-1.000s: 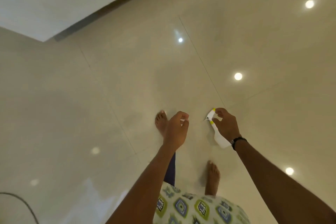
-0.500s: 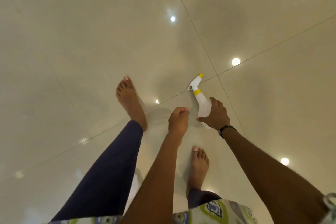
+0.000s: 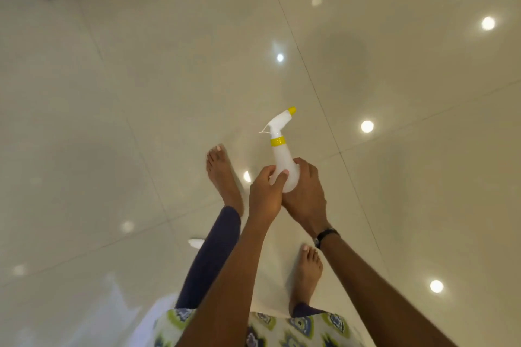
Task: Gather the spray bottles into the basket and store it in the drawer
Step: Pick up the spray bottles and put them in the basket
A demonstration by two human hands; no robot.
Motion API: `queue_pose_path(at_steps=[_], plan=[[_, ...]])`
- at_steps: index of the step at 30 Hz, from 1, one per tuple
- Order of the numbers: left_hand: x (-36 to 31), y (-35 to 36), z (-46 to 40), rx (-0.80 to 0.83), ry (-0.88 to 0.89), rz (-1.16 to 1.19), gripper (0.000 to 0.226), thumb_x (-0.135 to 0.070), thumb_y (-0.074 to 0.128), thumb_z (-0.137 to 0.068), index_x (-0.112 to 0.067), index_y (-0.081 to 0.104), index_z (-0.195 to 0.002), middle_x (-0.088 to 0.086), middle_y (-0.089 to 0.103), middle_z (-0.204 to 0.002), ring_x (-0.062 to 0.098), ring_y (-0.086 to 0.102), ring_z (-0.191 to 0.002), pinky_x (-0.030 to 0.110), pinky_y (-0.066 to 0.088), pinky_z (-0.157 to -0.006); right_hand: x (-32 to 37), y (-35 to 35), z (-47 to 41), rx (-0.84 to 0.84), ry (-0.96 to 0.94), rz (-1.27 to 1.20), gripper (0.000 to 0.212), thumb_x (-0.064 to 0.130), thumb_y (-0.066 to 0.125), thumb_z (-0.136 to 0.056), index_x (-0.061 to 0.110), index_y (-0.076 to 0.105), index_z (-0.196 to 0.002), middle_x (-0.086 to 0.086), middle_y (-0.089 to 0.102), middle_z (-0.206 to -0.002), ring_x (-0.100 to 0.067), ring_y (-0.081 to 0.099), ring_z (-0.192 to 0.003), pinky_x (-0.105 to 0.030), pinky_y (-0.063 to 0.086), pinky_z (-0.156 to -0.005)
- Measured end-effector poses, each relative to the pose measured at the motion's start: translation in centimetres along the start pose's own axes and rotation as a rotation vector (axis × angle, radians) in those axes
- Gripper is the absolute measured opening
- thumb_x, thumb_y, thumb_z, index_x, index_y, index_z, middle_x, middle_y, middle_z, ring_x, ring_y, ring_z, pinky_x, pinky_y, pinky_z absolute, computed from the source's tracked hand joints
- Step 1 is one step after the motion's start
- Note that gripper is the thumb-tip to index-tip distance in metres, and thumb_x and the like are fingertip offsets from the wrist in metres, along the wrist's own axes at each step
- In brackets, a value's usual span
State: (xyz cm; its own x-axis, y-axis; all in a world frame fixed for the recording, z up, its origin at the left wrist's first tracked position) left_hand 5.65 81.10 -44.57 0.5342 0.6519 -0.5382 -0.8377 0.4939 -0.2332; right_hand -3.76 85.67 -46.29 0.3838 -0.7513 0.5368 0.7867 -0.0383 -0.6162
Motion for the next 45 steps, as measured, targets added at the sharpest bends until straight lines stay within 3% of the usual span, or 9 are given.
queue_pose_path(at_steps=[2, 7, 12, 15, 21, 27, 35, 39, 45], plan=[[-4.8, -3.3, 1.4, -0.062, 0.059, -0.072, 0.030, -0.030, 0.051, -0.095, -0.012, 0.055, -0.118, -0.014, 0.034, -0.108, 0.000, 0.034, -0.103, -0.015, 0.019, -0.069, 5.5, -1.3, 0.9, -0.067, -0.094, 0.026, 0.063, 0.040, 0.071, -0.076, 0.021, 0.041, -0.127, -0.002, 0.048, -0.124, -0.019, 0.055, -0.100, -0.038, 0.055, -0.067], [-13.8, -12.9, 0.3, -0.185, 0.165, 0.039, 0.020, -0.047, 0.060, -0.084, -0.031, 0.058, -0.097, -0.007, 0.065, -0.094, 0.017, 0.064, -0.090, 0.031, 0.054, -0.080, 19.2, -3.4, 0.3, -0.010, -0.216, -0.098, 0.075, 0.022, 0.077, -0.073, 0.014, 0.036, -0.135, -0.002, 0.040, -0.133, -0.016, 0.052, -0.105, -0.032, 0.054, -0.073], [-23.3, -22.9, -2.2, -0.010, 0.237, 0.171, 0.023, -0.030, 0.062, -0.087, -0.015, 0.063, -0.105, 0.005, 0.069, -0.100, 0.019, 0.065, -0.089, 0.026, 0.051, -0.070, 33.7, -5.1, -4.2, 0.271, -0.299, -0.351, 0.052, 0.018, 0.077, -0.075, 0.019, 0.049, -0.119, 0.005, 0.056, -0.110, -0.002, 0.057, -0.095, -0.017, 0.049, -0.073], [-28.6, -29.5, -3.7, 0.052, 0.307, 0.210, 0.022, -0.025, 0.061, -0.088, -0.016, 0.064, -0.108, 0.007, 0.070, -0.104, 0.019, 0.066, -0.093, 0.032, 0.052, -0.080, 41.9, -5.8, -7.3, 0.402, -0.341, -0.335, 0.044, 0.026, 0.064, -0.088, 0.021, 0.047, -0.128, 0.010, 0.057, -0.118, -0.001, 0.056, -0.103, -0.006, 0.044, -0.077], [-38.1, -39.4, -4.8, 0.152, 0.486, 0.203, 0.032, -0.023, 0.058, -0.091, -0.024, 0.058, -0.122, 0.000, 0.067, -0.119, 0.014, 0.062, -0.110, 0.029, 0.046, -0.095, 55.5, -6.6, -12.3, 0.461, -0.507, -0.320, 0.041, 0.024, 0.067, -0.086, 0.019, 0.053, -0.124, 0.004, 0.062, -0.125, -0.008, 0.056, -0.119, -0.036, 0.045, -0.103], [-46.3, -46.6, -6.0, 0.200, 0.594, 0.128, 0.038, -0.034, 0.055, -0.091, -0.037, 0.050, -0.129, -0.011, 0.063, -0.124, 0.006, 0.058, -0.114, 0.029, 0.042, -0.098, 66.6, -8.3, -15.2, 0.508, -0.620, -0.414, 0.038, 0.009, 0.071, -0.081, 0.008, 0.058, -0.116, -0.004, 0.068, -0.116, -0.012, 0.064, -0.107, -0.030, 0.051, -0.096], [-58.3, -54.5, -12.5, 0.066, 0.761, 0.253, 0.045, -0.021, 0.056, -0.092, -0.027, 0.046, -0.135, -0.011, 0.061, -0.126, 0.002, 0.056, -0.117, 0.022, 0.045, -0.097, 80.0, -9.6, -23.8, 0.014, -0.781, -0.341, 0.042, 0.026, 0.079, -0.071, 0.018, 0.064, -0.110, -0.001, 0.069, -0.103, -0.016, 0.064, -0.095, -0.037, 0.055, -0.082], [-64.7, -57.9, -17.0, -0.062, 0.828, 0.330, 0.044, -0.009, 0.055, -0.092, -0.019, 0.044, -0.133, -0.015, 0.062, -0.109, -0.010, 0.061, -0.096, 0.012, 0.049, -0.081, 86.5, -10.2, -28.4, -0.305, -0.842, -0.299, 0.030, 0.021, 0.073, -0.078, 0.013, 0.066, -0.106, -0.003, 0.062, -0.091, -0.011, 0.057, -0.081, -0.021, 0.044, -0.064], [-68.4, -60.7, -25.3, -0.208, 0.787, 0.319, 0.042, -0.009, 0.058, -0.090, -0.014, 0.047, -0.129, -0.002, 0.059, -0.113, 0.003, 0.056, -0.099, 0.011, 0.046, -0.079, 90.5, -7.4, -36.2, -0.393, -0.824, -0.288, 0.039, 0.011, 0.069, -0.081, 0.012, 0.063, -0.120, -0.004, 0.061, -0.097, -0.009, 0.056, -0.084, -0.010, 0.043, -0.066]])
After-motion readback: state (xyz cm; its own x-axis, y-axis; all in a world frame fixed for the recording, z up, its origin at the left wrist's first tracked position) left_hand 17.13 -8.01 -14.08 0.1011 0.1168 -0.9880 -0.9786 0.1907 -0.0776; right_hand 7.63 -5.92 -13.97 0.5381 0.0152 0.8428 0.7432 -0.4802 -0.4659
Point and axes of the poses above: each hand's wrist, its own z-axis away from the middle knuckle, its own y-axis out of the palm, x = y × z, the point moved 7 cm from there along -z, towards the middle knuckle
